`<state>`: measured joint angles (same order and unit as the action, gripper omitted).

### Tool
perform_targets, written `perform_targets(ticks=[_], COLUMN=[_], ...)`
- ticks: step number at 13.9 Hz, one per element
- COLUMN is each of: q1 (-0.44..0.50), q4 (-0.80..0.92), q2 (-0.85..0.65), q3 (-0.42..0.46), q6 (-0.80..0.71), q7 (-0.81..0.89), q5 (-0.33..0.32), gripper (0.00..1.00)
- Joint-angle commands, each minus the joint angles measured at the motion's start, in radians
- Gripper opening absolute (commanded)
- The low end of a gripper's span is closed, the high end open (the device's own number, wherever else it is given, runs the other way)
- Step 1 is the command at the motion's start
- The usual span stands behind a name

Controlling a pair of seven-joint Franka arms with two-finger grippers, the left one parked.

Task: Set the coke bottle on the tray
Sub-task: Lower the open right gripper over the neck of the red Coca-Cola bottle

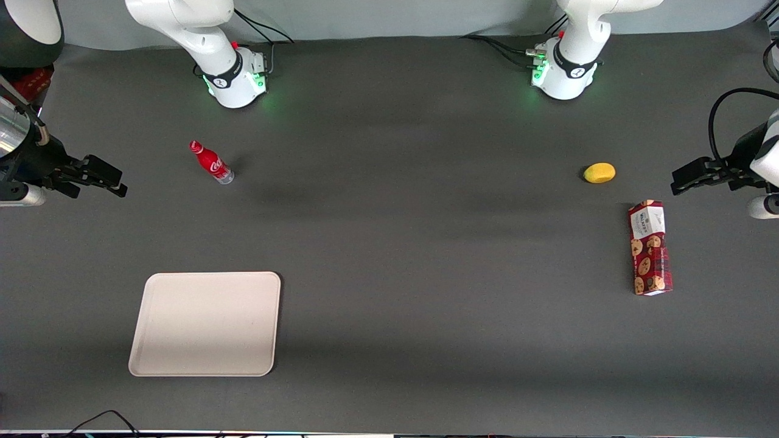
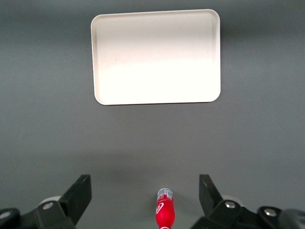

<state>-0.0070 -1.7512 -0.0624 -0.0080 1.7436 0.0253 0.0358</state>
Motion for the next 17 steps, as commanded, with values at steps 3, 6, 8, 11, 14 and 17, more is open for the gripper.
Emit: perform_targets(ticks=[3,6,8,11,14,17], q1=[0.004,0.001,0.001,0.004,0.002,0.002], q4=[0.036,-0.022,-0.132,-0.392,-0.643,-0.844], q2=[0.013,-0.016,-0.089,-0.247,-0.379,-0.462], q3=[-0.003,-0.001,-0.001,0.003,0.014,0.016], q6=[-0.051,-0.091,-0.067,0.057,0.189,0.324], q7=[-0.011,-0.011,-0.011,-0.011,-0.013,-0.019], q5=[0.006,0.006,0.004,-0.017,-0.019,-0.019], gripper=[1.0,1.0,1.0,1.0,1.0,1.0])
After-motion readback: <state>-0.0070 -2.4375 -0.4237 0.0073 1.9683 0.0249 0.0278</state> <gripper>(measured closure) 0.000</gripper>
